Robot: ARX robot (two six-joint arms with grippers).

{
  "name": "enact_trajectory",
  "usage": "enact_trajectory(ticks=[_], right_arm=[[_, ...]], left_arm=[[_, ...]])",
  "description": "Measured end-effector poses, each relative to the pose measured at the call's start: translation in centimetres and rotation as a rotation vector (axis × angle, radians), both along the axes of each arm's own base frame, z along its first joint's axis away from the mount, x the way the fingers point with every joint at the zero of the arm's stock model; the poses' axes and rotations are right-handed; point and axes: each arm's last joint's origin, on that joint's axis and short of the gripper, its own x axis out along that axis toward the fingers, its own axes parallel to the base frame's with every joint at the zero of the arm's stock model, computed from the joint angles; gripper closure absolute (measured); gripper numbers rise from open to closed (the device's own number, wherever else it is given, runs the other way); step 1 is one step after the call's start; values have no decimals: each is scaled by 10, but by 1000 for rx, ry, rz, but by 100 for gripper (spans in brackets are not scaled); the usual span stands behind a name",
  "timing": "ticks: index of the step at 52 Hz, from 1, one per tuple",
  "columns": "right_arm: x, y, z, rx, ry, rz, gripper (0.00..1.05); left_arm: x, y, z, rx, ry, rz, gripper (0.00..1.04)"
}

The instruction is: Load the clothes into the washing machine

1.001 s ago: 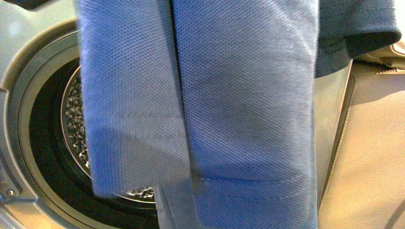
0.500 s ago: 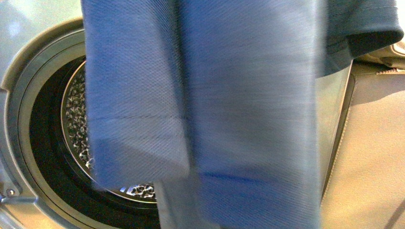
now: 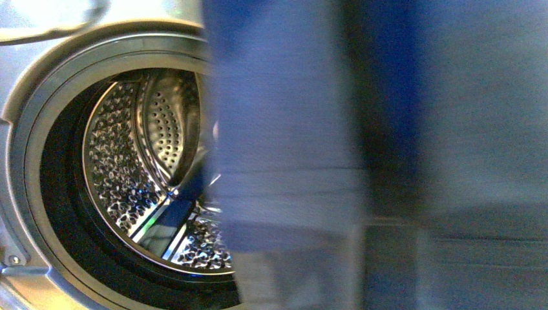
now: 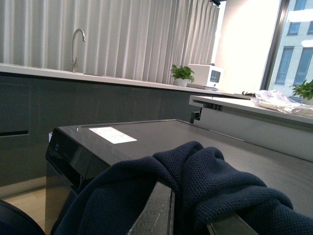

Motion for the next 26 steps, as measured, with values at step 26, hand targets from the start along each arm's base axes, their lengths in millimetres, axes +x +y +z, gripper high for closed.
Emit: enact_trajectory(ticks=[26], right_arm=[[0,0,0,1,-1,-2,100]], left_arm=[[14,-46,9,-174,46,113,7]])
